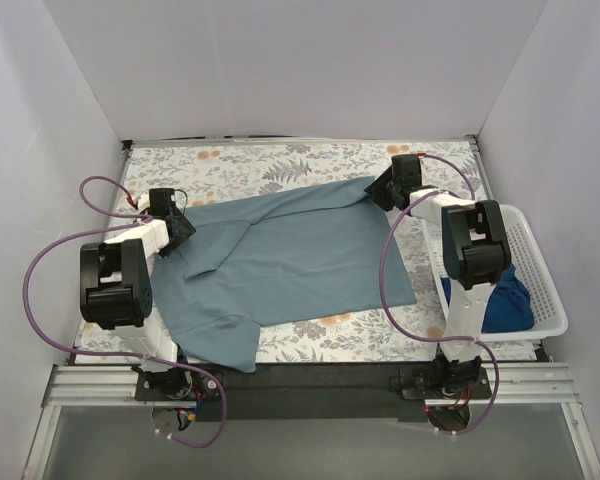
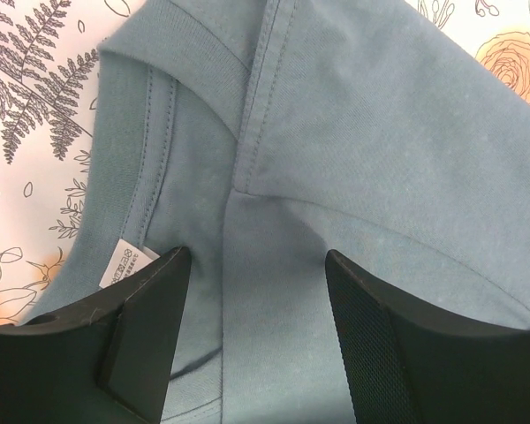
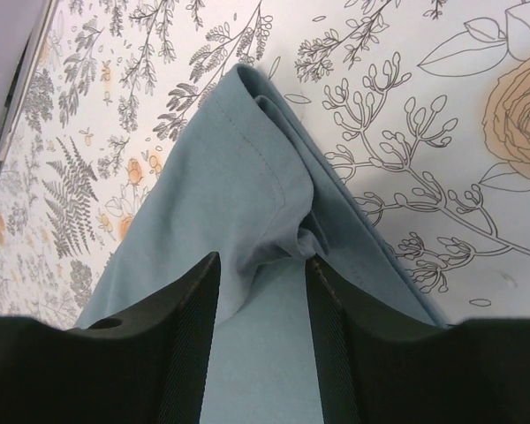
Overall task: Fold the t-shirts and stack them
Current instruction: Fold the tshirt
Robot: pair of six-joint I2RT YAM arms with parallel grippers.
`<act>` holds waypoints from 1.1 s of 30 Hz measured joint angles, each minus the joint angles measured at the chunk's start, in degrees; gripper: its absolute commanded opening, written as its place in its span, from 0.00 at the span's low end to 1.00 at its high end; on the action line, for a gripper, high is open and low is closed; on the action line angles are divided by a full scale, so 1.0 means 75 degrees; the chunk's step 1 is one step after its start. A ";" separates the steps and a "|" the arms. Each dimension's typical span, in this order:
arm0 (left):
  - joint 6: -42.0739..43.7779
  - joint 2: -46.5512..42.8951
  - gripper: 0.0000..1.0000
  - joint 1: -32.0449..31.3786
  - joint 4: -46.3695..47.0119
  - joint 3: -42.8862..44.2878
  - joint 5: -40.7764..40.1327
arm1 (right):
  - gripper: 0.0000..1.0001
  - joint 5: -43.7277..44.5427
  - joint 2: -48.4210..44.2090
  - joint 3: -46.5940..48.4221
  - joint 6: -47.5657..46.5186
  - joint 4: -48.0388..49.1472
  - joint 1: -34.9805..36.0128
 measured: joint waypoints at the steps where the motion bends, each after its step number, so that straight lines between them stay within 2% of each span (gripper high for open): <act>1: 0.0000 0.0000 0.61 0.0000 0.0000 0.0000 -0.0006 | 0.48 0.0003 0.0041 0.0000 0.0003 0.0032 0.0000; 2: 0.0000 0.0000 0.61 0.0000 -0.0003 0.0000 -0.0020 | 0.43 0.0009 0.0087 0.0000 0.0000 0.0047 0.0000; 4: 0.0000 0.0006 0.60 0.0000 -0.0006 0.0000 -0.0047 | 0.40 0.0026 0.0175 0.0000 -0.0012 0.0044 -0.0006; 7: -0.0023 0.0047 0.60 0.0000 -0.0085 0.0058 -0.0125 | 0.26 0.0032 0.0221 -0.0003 -0.0090 0.0026 -0.0017; 8: -0.0032 0.0070 0.60 0.0000 -0.0114 0.0087 -0.0157 | 0.17 0.0038 0.0221 -0.0003 -0.0117 0.0035 -0.0020; 11: -0.0070 0.0137 0.60 0.0015 -0.0163 0.0166 -0.0251 | 0.02 0.0050 0.0219 -0.0003 -0.0318 0.0052 -0.0026; 33: -0.0277 0.0338 0.59 0.0251 -0.0682 0.0507 -0.0452 | 0.01 -0.0312 -0.0198 -0.0003 -0.3238 0.0067 -0.0032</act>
